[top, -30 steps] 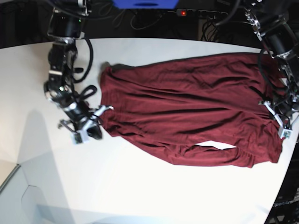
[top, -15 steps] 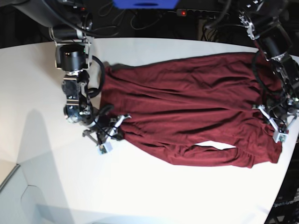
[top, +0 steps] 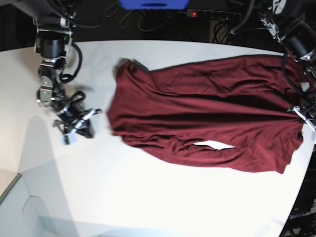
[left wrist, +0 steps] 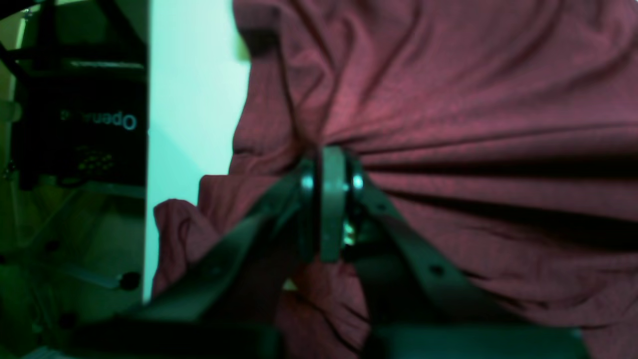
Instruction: Layout the t-shirt on the table in an organized manner, then fold the t-shirt properly
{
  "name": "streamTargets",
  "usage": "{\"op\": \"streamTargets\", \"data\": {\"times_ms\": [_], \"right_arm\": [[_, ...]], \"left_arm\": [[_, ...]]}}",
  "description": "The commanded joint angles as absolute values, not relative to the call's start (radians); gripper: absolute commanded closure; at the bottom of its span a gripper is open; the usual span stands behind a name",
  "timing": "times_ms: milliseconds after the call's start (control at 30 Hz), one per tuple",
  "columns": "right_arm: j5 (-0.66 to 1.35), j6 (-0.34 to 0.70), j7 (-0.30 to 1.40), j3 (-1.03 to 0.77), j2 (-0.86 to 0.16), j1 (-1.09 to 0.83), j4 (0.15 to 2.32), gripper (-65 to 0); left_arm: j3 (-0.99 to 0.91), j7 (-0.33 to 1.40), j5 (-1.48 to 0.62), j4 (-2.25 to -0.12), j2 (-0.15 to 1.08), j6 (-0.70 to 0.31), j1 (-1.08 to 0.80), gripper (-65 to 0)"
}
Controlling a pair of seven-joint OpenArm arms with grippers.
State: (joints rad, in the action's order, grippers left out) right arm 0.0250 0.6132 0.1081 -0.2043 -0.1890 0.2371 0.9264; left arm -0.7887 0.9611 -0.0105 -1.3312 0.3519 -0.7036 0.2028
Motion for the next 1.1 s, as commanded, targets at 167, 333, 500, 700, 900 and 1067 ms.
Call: {"op": "streamTargets", "data": {"times_ms": [167, 333, 500, 700, 900, 1067], "right_arm": [[0.001, 0.595, 0.136, -0.269, -0.228, 0.254, 0.932, 0.0], [0.002, 0.595, 0.145, -0.271, -0.226, 0.246, 0.978, 0.0], [0.002, 0.595, 0.145, -0.265, -0.159, 0.179, 1.17, 0.0], [0.001, 0.596, 0.147, -0.262, -0.073, 0.136, 1.311, 0.0], [0.001, 0.596, 0.147, -0.196, -0.065, 0.127, 1.333, 0.0], [0.001, 0.596, 0.147, -0.107, -0.064, 0.122, 1.333, 0.0]], "left_arm": [[-0.789, 0.943, -0.015, -1.353, 0.363, -0.698, 0.26, -0.2], [-0.788, 0.934, -0.015, -1.353, 0.329, -0.698, 0.26, -0.2], [-0.786, 0.934, -0.01, -1.342, 0.328, -0.698, 0.259, -0.4], [-0.791, 0.941, -0.008, -1.342, 0.329, -0.698, 0.255, -8.1], [-0.796, 0.941, -0.008, -1.345, 0.337, -0.698, 0.254, -33.2], [-0.863, 0.932, -0.013, -1.353, 0.337, -0.698, 0.255, -34.5]]}}
